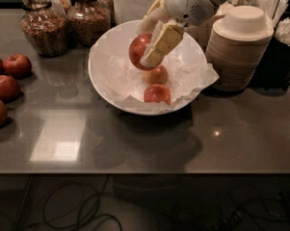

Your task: Pick apple from white bowl

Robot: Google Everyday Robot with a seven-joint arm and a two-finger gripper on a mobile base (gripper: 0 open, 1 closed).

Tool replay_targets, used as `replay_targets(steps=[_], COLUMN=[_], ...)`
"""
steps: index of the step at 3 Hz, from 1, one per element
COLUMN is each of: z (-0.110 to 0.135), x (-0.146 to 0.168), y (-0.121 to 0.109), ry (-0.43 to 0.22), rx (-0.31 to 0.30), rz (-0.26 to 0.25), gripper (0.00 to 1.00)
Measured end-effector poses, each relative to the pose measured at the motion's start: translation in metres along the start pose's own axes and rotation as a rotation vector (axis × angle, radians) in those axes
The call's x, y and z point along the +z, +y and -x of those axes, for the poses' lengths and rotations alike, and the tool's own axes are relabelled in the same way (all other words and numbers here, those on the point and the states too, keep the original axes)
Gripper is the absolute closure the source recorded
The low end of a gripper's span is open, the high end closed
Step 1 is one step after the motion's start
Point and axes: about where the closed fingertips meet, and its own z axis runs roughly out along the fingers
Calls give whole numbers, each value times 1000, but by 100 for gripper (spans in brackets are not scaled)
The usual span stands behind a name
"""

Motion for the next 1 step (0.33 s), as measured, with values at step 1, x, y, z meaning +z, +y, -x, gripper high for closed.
replay_targets(steps=[1], z=[0], x=[0], y=[0], ry=[0], rx=[0], rz=[0], gripper=[100])
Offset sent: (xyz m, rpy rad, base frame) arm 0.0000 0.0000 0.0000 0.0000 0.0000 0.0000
